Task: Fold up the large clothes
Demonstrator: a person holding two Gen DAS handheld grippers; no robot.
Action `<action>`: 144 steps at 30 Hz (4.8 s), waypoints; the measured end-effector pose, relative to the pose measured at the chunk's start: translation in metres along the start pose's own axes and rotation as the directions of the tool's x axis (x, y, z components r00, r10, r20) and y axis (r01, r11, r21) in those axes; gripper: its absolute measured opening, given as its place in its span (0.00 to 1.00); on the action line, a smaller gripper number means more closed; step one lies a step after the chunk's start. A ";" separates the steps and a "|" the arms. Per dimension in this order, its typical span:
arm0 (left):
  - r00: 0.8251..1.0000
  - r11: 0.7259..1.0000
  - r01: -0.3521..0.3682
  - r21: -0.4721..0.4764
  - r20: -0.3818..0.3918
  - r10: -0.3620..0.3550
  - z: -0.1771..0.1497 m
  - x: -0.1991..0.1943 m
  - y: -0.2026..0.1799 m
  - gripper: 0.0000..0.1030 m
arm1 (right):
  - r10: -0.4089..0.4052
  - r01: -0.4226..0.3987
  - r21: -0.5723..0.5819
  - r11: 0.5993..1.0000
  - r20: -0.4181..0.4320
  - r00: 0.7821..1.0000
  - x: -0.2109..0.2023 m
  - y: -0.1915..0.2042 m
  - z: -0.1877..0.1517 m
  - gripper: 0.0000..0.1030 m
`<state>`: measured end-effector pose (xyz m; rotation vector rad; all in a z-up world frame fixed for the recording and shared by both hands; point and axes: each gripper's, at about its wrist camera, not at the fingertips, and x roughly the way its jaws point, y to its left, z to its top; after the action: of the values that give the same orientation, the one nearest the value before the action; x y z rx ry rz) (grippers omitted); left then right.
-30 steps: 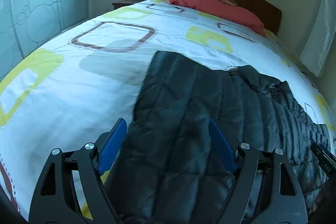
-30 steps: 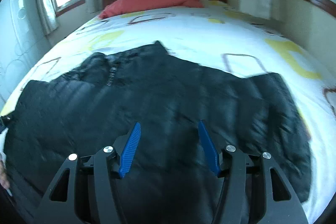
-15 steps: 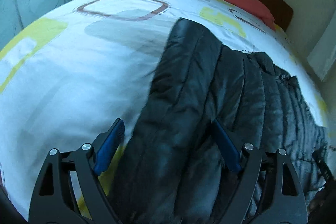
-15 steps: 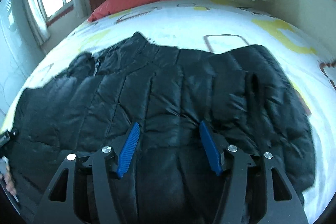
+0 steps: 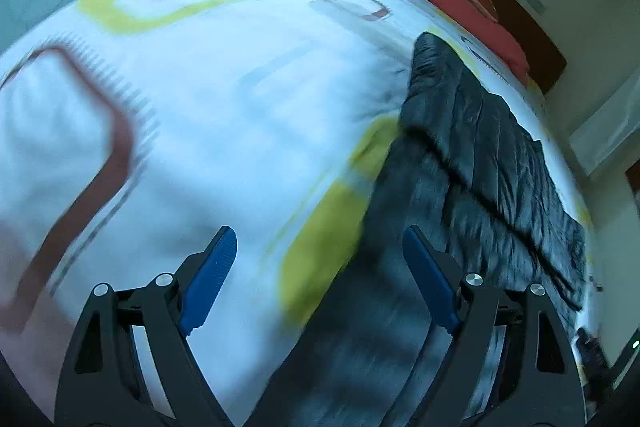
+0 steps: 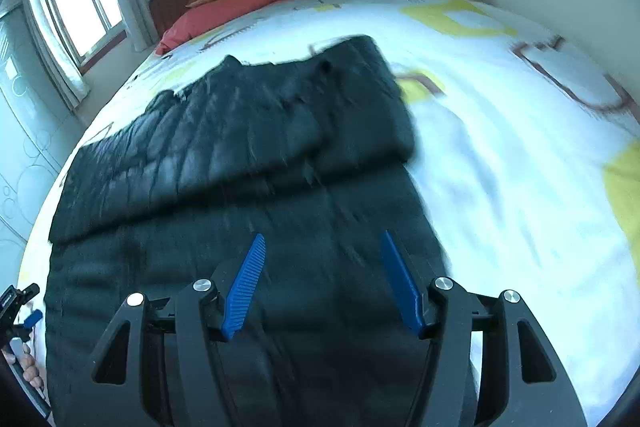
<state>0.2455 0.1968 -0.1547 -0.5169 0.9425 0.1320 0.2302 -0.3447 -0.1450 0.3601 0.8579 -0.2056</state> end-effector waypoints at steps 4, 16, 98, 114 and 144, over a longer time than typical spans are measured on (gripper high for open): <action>0.998 0.997 0.050 -0.065 -0.027 -0.051 -0.032 -0.032 0.037 0.82 | 0.017 -0.016 0.062 0.998 -0.028 0.999 -0.030 -0.032 -0.036 0.58; 0.966 0.961 0.225 -0.162 -0.093 -0.242 -0.107 -0.081 0.077 0.82 | 0.229 -0.201 0.281 0.938 -0.072 0.971 -0.086 -0.097 -0.139 0.58; 0.912 0.912 0.410 -0.019 0.005 -0.409 0.085 0.054 -0.118 0.09 | 0.496 -0.502 0.235 0.832 0.088 0.864 0.080 0.010 0.093 0.18; 0.942 0.938 0.334 0.089 -0.005 -0.335 0.087 0.092 -0.129 0.18 | 0.497 -0.500 0.243 0.831 0.077 0.864 0.113 0.007 0.094 0.43; 0.970 0.932 0.240 0.272 -0.101 -0.221 0.130 0.118 -0.134 0.60 | 0.222 -0.225 -0.081 0.971 -0.042 0.974 0.139 0.024 0.150 0.36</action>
<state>0.4551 0.1288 -0.1379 -0.3642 0.9423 -0.2330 0.4316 -0.3856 -0.1565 0.3783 0.8480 0.0463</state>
